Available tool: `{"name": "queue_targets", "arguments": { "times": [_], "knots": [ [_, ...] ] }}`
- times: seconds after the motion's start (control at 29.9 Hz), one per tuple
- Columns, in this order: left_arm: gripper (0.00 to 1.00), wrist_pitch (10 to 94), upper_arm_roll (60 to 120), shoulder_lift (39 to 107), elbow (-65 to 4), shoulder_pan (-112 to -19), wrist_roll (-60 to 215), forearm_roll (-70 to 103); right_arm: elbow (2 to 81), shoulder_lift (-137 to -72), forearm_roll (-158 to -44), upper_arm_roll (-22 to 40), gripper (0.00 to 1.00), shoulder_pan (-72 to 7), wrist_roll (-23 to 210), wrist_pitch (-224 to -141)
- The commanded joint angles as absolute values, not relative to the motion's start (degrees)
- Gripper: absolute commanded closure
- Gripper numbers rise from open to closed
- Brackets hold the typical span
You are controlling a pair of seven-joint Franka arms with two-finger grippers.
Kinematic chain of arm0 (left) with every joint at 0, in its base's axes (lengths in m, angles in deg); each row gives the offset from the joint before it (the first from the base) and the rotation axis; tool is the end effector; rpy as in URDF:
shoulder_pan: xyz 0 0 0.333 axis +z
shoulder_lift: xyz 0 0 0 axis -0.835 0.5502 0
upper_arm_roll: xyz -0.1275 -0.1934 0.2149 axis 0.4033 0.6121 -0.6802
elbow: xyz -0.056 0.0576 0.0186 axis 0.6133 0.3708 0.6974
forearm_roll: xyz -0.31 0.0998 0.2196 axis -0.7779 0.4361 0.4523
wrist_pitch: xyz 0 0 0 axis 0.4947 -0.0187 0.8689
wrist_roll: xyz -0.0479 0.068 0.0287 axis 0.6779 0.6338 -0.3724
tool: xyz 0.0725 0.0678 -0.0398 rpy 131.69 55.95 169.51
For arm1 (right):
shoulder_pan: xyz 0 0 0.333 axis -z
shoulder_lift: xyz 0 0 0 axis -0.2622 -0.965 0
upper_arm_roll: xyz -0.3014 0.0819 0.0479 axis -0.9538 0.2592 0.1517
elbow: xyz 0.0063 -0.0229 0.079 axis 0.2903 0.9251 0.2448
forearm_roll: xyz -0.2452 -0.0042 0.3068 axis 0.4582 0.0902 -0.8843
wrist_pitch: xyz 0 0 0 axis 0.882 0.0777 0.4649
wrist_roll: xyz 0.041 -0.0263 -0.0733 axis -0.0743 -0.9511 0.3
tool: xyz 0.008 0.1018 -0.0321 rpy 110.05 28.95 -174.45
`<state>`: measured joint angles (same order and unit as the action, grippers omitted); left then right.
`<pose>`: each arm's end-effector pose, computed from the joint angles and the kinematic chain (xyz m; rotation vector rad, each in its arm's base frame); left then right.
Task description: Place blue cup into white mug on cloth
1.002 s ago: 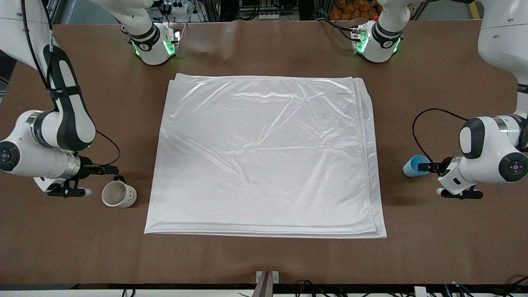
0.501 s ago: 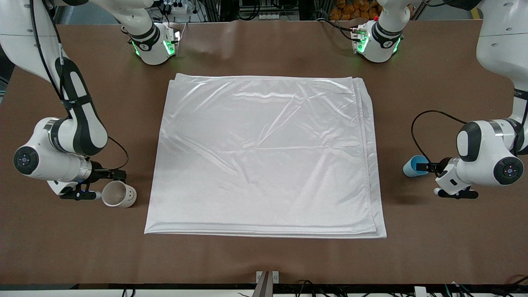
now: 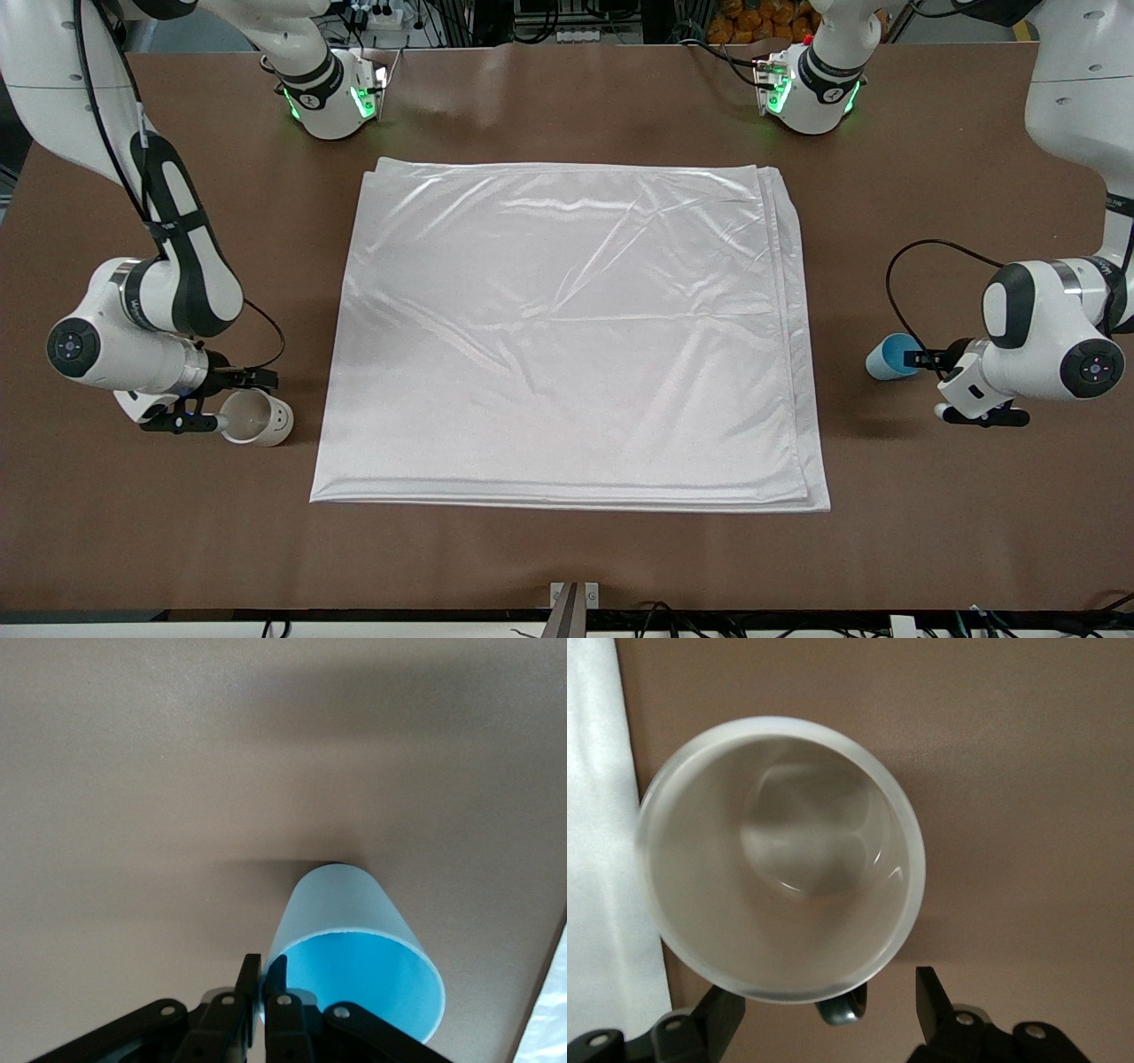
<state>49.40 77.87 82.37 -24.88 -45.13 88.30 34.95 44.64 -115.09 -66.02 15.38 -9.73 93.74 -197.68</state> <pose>0.6524 0.0816 0.2399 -3.0581 0.0857 0.3973 0.6499 -0.0502 0.2209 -3.0930 0.0278 0.1272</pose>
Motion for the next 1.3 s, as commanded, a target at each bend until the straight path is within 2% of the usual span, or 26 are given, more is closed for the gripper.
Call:
{"name": "queue_targets", "arguments": {
  "times": [0.0, 0.07, 0.27, 0.67, 0.9, 1.27],
  "knots": [
    [1.0, 50.0, 77.8, 82.6, -24.4, -44.8, 88.2, 35.8, 43.7, -115.4, -67.4, 15.5, 0.92, -9.9, 94.0, -197.3],
    [1.0, 50.0, 77.8, 82.1, -23.9, -44.8, 88.0, 35.8, 43.6, -115.1, -67.4, 15.5, 1.0, -10.2, 94.0, -197.3],
    [1.0, 48.9, 77.9, 81.1, -21.3, -44.9, 86.6, 35.3, 42.4, -112.8, -67.1, 15.6, 1.0, -10.3, 94.1, -194.7],
    [1.0, 45.3, 78.5, 77.7, -19.6, -45.5, 84.4, 29.8, 30.7, -109.5, -67.1, 15.7, 1.0, -17.7, 85.9, -177.8],
    [1.0, 42.9, 81.2, 77.1, -19.5, -46.7, 78.2, 29.2, 29.3, -109.5, -67.6, 15.7, 1.0, -24.0, 79.8, -177.9],
    [1.0, 41.2, 90.2, 77.0, -19.5, -46.8, 62.6, 29.2, 27.7, -110.5, -67.7, 15.7, 1.0, -33.7, 70.8, -180.5]
  ]
}}
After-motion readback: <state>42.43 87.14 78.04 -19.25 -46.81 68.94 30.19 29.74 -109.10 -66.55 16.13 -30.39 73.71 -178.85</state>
